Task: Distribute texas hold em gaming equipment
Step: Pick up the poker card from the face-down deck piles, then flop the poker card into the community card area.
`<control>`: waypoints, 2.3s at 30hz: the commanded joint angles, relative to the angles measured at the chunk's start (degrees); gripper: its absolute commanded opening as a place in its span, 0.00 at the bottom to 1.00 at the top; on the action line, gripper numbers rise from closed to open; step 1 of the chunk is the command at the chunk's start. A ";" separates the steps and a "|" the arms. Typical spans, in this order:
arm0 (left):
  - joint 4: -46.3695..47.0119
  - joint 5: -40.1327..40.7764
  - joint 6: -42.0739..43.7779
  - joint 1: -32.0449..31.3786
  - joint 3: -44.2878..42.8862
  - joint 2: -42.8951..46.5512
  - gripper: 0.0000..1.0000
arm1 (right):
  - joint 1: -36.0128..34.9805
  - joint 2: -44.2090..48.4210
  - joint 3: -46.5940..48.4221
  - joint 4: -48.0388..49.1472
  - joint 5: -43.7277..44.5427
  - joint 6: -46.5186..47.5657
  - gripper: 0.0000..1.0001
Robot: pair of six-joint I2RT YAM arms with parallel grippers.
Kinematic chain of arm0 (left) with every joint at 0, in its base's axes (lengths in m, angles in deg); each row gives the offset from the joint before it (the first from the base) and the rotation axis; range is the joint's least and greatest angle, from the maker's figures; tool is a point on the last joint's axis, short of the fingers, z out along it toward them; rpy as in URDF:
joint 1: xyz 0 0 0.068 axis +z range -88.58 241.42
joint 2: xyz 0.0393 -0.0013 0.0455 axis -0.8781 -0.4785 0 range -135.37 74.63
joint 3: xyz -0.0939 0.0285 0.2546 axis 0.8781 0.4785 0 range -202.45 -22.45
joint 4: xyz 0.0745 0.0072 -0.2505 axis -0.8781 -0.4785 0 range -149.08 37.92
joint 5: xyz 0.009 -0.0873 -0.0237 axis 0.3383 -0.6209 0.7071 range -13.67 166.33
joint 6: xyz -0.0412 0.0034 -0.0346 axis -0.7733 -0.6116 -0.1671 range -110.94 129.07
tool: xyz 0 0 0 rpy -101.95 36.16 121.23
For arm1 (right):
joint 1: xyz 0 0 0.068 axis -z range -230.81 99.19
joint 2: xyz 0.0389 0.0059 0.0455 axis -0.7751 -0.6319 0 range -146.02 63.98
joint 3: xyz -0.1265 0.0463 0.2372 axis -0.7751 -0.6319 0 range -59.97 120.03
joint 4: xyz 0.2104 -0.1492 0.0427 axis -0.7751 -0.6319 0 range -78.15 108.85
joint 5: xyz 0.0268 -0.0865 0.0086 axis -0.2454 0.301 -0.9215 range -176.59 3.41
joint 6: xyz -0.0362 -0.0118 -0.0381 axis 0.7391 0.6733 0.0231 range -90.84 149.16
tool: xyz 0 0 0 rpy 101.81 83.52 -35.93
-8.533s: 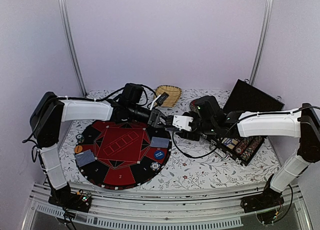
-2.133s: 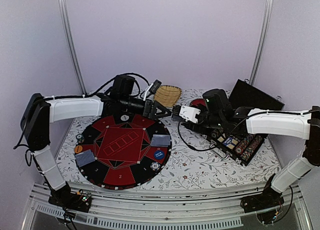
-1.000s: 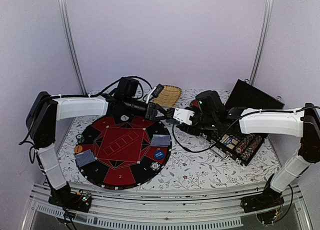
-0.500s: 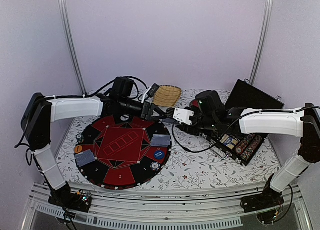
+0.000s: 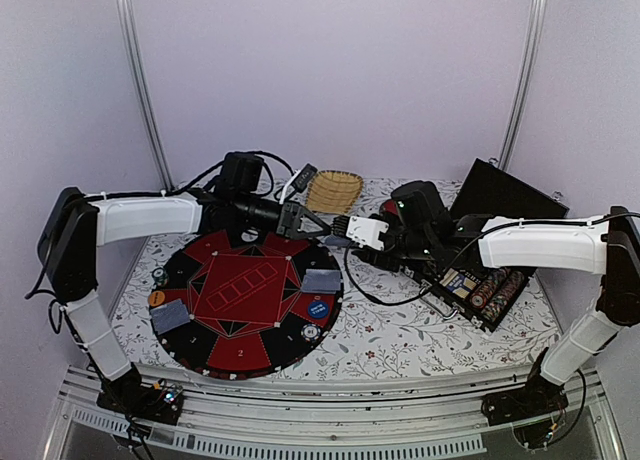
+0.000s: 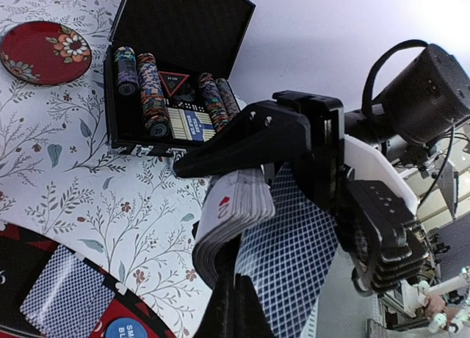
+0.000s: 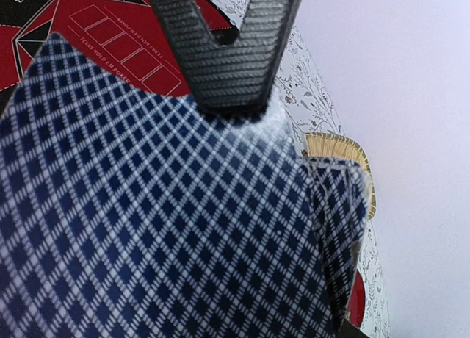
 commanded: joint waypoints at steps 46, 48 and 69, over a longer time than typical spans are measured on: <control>-57.78 90.82 21.04 -8.05 3.25 -1.38 0.00 | 5.67 6.14 -3.25 3.37 -3.57 -1.87 0.47; -56.89 87.23 22.35 -10.20 5.07 -2.93 0.00 | 5.68 6.24 -3.16 3.34 -3.81 -1.79 0.47; -63.03 78.08 25.45 -12.17 4.85 -7.99 0.00 | 5.67 7.05 -3.28 2.71 -3.13 -1.44 0.47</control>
